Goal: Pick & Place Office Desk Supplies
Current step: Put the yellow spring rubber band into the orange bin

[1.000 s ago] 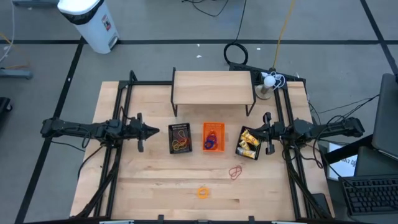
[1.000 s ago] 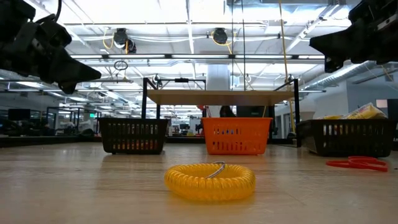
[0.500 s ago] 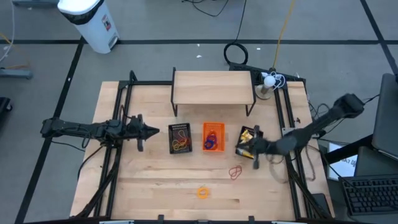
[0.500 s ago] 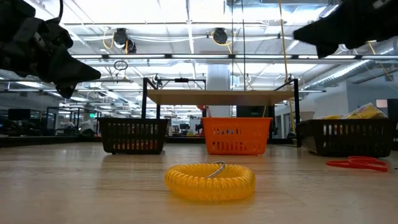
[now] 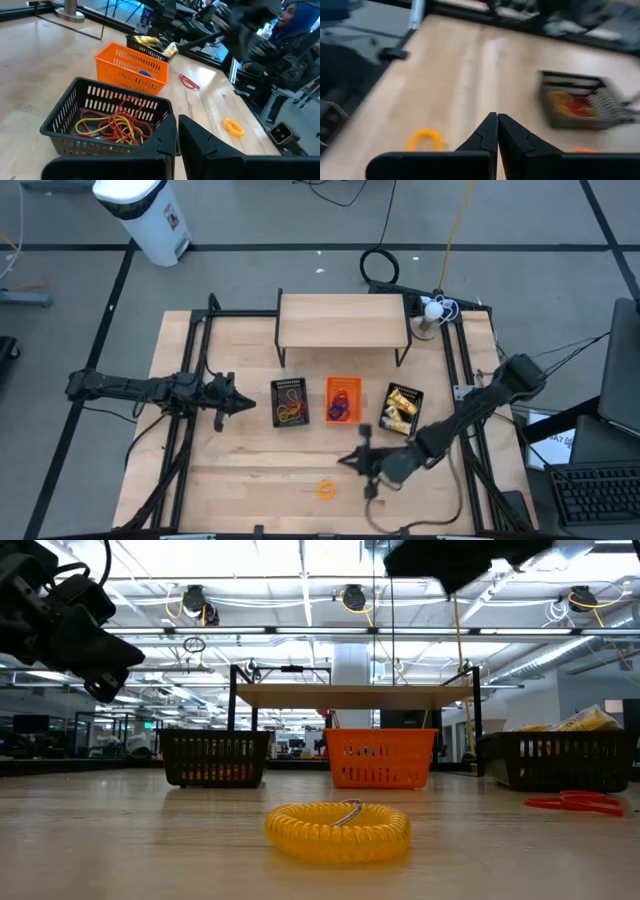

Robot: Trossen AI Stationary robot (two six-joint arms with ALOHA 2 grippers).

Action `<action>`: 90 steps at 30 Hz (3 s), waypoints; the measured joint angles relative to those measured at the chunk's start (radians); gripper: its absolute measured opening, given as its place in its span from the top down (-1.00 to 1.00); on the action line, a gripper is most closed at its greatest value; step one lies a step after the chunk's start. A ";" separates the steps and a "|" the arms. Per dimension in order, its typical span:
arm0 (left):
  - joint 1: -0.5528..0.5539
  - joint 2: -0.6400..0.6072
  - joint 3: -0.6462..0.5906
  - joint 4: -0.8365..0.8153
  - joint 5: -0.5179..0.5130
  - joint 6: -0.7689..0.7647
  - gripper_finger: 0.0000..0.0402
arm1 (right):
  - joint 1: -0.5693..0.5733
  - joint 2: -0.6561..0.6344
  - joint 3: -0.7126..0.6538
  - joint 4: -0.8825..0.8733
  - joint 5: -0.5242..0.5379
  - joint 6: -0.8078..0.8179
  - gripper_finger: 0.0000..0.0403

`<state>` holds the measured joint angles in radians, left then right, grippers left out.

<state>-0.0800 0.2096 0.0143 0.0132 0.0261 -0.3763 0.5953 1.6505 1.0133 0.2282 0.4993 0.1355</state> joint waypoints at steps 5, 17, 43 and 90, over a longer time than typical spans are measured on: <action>0.000 0.000 0.001 -0.008 -0.027 0.006 0.91 | -0.009 0.162 0.195 -0.083 -0.111 0.083 0.95; 0.001 -0.001 0.115 -0.263 -0.111 0.131 0.96 | -0.073 0.296 0.353 -0.371 -0.270 0.516 0.26; 0.001 0.000 0.115 -0.256 -0.116 0.105 0.89 | -0.038 0.449 0.354 -0.358 -0.241 0.495 0.26; 0.001 0.000 0.115 -0.122 -0.259 0.244 0.89 | -0.343 -0.695 -0.541 0.442 -0.337 -0.175 1.00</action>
<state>-0.0792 0.2092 0.1291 -0.1086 -0.2327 -0.1322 0.2520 0.9553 0.4723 0.6700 0.1626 -0.0399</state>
